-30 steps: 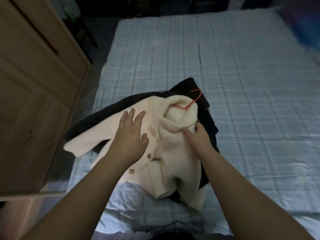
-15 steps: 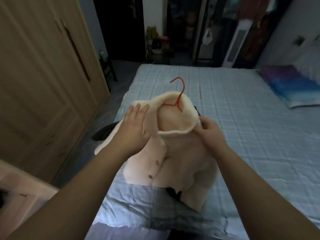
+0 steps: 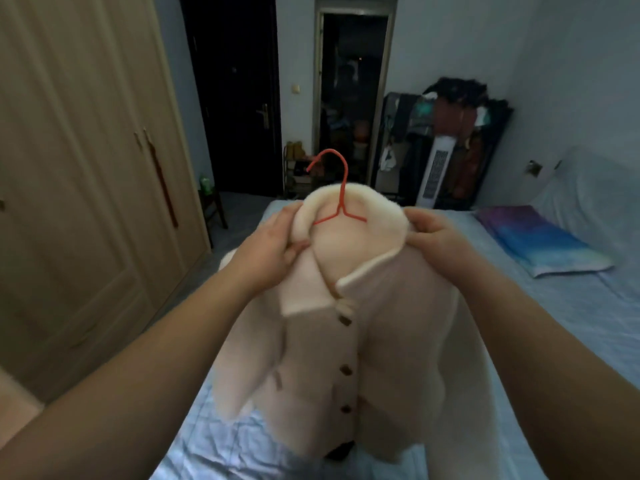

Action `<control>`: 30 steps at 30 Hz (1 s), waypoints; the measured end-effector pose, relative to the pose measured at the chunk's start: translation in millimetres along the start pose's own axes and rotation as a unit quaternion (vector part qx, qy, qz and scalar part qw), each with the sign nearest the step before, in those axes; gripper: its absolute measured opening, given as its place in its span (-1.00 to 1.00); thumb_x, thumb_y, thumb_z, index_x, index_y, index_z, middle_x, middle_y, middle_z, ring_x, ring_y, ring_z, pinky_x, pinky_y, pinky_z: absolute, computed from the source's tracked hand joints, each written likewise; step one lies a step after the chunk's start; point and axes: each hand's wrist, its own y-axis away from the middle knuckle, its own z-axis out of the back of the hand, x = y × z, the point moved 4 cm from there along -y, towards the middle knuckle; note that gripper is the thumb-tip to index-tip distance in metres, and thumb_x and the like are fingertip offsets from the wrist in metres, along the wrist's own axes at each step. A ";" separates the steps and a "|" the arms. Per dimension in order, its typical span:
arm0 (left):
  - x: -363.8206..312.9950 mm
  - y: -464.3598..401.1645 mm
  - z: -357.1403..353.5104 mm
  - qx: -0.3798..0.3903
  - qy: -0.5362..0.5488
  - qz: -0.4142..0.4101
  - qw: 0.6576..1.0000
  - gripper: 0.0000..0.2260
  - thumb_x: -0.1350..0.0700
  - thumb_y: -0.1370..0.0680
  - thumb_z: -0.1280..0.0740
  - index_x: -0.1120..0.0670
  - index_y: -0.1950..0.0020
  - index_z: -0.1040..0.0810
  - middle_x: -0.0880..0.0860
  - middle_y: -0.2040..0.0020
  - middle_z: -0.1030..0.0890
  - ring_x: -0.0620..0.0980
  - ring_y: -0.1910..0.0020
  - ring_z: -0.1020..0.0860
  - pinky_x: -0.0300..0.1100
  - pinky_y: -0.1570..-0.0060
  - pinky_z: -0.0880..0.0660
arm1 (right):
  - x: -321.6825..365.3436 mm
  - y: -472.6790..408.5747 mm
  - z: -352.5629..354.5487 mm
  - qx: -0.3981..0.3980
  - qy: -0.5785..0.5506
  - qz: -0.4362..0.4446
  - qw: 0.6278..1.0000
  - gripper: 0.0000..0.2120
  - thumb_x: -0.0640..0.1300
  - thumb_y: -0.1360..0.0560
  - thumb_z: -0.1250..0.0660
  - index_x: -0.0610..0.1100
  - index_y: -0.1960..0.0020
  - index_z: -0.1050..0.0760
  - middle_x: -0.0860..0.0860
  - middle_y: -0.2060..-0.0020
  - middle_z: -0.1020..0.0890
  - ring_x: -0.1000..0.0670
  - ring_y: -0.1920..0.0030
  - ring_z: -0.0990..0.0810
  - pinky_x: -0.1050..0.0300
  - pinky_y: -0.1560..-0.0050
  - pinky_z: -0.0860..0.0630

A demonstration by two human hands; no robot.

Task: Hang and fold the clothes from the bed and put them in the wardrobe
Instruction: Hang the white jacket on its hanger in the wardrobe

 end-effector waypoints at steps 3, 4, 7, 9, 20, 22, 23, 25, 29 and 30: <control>-26.6 -12.7 -5.0 -0.004 -0.010 -0.002 1.000 -0.52 -0.09 -0.61 -0.25 -0.19 -0.50 -0.19 0.01 -0.37 -0.47 0.12 -0.27 -0.49 0.11 -0.15 -0.49 | -12.7 -6.7 20.3 -0.028 0.077 -0.025 0.996 -0.72 -0.18 -0.60 -0.28 0.14 -0.20 -0.56 0.18 -0.06 -0.63 0.15 -0.07 -0.56 0.13 -0.07 -0.48; -35.7 -16.4 -7.8 -0.004 -0.014 -0.007 1.000 -0.55 -0.10 -0.61 -0.25 -0.20 -0.47 -0.21 0.00 -0.34 -0.49 0.13 -0.24 -0.51 0.14 -0.12 -0.50 | -17.8 -8.0 27.7 -0.065 0.102 -0.036 0.992 -0.72 -0.13 -0.63 -0.23 0.11 -0.27 -0.54 0.14 -0.11 -0.62 0.10 -0.11 -0.54 0.10 -0.09 -0.44; -58.4 -31.1 -14.9 -0.018 0.005 0.008 1.000 -0.64 -0.12 -0.59 -0.25 -0.23 -0.37 -0.25 0.03 -0.20 -0.56 0.16 -0.13 -0.56 0.14 -0.07 -0.51 | -28.6 0.8 47.3 -0.223 0.132 -0.009 0.966 -0.67 0.00 -0.66 -0.15 -0.03 -0.37 -0.48 0.00 -0.24 -0.54 -0.01 -0.24 -0.48 0.06 -0.21 -0.39; -71.3 -39.0 -17.0 -0.032 0.029 0.028 0.999 -0.66 -0.09 -0.60 -0.27 -0.20 -0.35 -0.28 0.02 -0.13 -0.58 0.13 -0.07 -0.57 0.11 -0.06 -0.52 | -36.0 7.6 48.1 -0.262 0.193 0.009 0.945 -0.61 0.11 -0.61 -0.22 -0.07 -0.34 -0.45 -0.03 -0.22 -0.50 -0.06 -0.24 -0.45 -0.03 -0.23 -0.42; -80.8 -58.5 17.3 -0.140 0.148 0.106 0.973 -0.71 0.07 -0.56 -0.41 0.06 -0.27 -0.54 0.00 -0.13 -0.58 -0.01 -0.11 -0.54 -0.17 -0.06 -0.40 | -82.6 -9.3 46.9 -0.044 -0.388 -0.087 0.917 -0.67 -0.32 -0.62 -0.26 -0.13 -0.36 -0.46 -0.16 -0.18 -0.66 -0.18 -0.19 -0.65 -0.13 -0.17 -0.61; -86.3 -59.0 21.4 -0.140 0.157 0.104 0.972 -0.70 0.06 -0.57 -0.40 0.07 -0.28 -0.54 0.00 -0.14 -0.58 -0.03 -0.09 -0.54 -0.17 -0.05 -0.40 | -94.1 -13.0 40.5 -0.037 -0.459 -0.116 0.880 -0.66 -0.28 -0.63 -0.23 -0.19 -0.39 -0.44 -0.21 -0.22 -0.63 -0.22 -0.23 -0.62 -0.21 -0.25 -0.55; -89.5 -59.5 22.7 -0.137 0.165 0.098 0.972 -0.70 0.05 -0.57 -0.40 0.06 -0.28 -0.54 0.00 -0.14 -0.59 -0.03 -0.09 -0.55 -0.15 -0.06 -0.43 | -98.6 -15.1 38.5 -0.073 -0.437 -0.121 0.888 -0.69 -0.24 -0.64 -0.25 -0.20 -0.38 -0.45 -0.21 -0.20 -0.65 -0.22 -0.21 -0.63 -0.18 -0.22 -0.57; -95.9 -59.7 24.6 -0.132 0.171 0.087 0.973 -0.72 0.05 -0.57 -0.40 0.04 -0.26 -0.54 0.01 -0.13 -0.60 -0.02 -0.09 -0.57 -0.10 -0.09 -0.48 | -98.0 -15.5 38.7 -0.174 -0.264 -0.105 0.943 -0.80 -0.10 -0.65 -0.27 -0.18 -0.20 -0.53 -0.13 0.00 -0.68 -0.20 -0.07 -0.66 0.00 0.03 -0.63; -95.5 -57.9 26.6 -0.132 0.163 0.089 0.974 -0.73 0.03 -0.56 -0.41 0.02 -0.25 -0.54 0.00 -0.11 -0.61 -0.01 -0.09 -0.58 -0.04 -0.13 -0.52 | -87.9 -14.0 35.1 -0.159 0.073 -0.060 0.983 -0.82 0.08 -0.66 -0.14 -0.01 -0.02 -0.40 -0.01 0.18 -0.58 -0.11 0.17 -0.60 -0.15 0.19 -0.60; -94.3 -56.2 27.9 -0.136 0.161 0.092 0.973 -0.72 0.02 -0.56 -0.41 0.02 -0.25 -0.54 -0.01 -0.11 -0.61 -0.02 -0.09 -0.57 -0.05 -0.11 -0.51 | -85.3 -14.7 37.9 -0.151 0.130 -0.056 0.978 -0.82 0.10 -0.64 -0.16 -0.01 -0.07 -0.36 0.00 0.11 -0.56 -0.12 0.12 -0.59 -0.15 0.13 -0.58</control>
